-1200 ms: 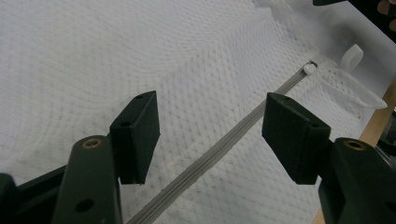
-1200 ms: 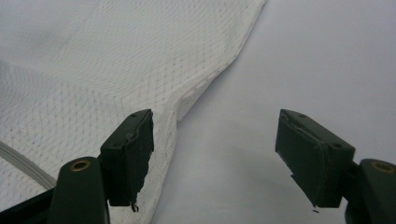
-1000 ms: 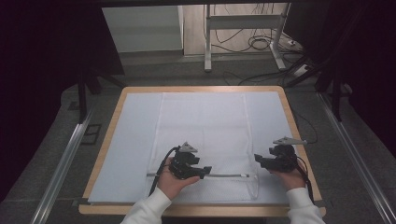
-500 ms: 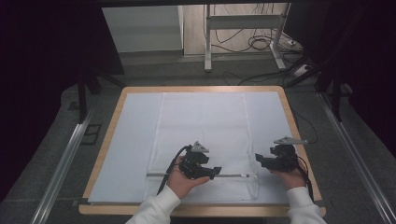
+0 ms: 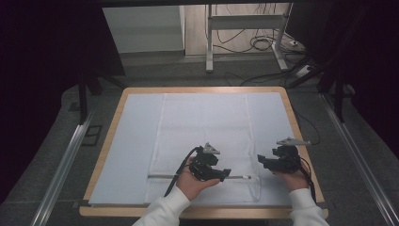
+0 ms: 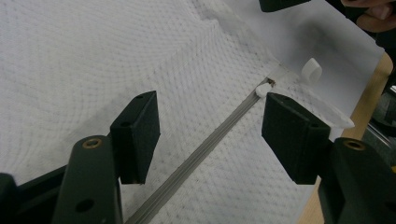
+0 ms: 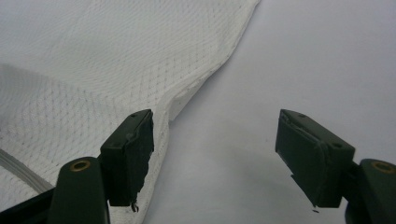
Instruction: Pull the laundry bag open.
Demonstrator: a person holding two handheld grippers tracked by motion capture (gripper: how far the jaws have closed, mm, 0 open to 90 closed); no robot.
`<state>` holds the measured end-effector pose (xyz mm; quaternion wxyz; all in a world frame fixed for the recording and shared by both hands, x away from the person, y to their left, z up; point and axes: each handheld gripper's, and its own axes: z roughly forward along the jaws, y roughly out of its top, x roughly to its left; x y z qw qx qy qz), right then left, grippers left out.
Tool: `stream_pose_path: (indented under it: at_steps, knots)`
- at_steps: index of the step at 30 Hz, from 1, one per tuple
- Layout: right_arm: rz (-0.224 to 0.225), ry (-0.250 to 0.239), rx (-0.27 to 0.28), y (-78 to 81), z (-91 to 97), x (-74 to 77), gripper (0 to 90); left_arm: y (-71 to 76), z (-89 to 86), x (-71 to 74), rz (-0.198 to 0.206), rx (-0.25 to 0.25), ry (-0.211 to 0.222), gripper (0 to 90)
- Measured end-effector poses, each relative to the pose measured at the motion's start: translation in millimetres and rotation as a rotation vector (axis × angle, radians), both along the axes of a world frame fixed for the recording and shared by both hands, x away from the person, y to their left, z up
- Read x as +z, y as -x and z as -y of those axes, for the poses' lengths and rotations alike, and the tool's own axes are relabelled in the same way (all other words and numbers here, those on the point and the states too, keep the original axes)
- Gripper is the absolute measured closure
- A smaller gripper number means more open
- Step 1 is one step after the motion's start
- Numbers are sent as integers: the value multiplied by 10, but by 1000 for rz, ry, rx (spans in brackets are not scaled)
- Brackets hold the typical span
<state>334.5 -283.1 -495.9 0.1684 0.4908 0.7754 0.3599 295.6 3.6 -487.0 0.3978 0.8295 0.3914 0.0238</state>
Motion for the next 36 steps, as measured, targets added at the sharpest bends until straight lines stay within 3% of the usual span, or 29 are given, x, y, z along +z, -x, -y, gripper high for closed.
stream_pose_path:
  at_steps: [30,36]
  knots:
    - [-5,13,3,0,-21,-19,289,-2,340,-80,-50,-53,3,369]
    - [0,16,3,1,-22,-20,289,-38,399,-133,-60,-42,-12,375]
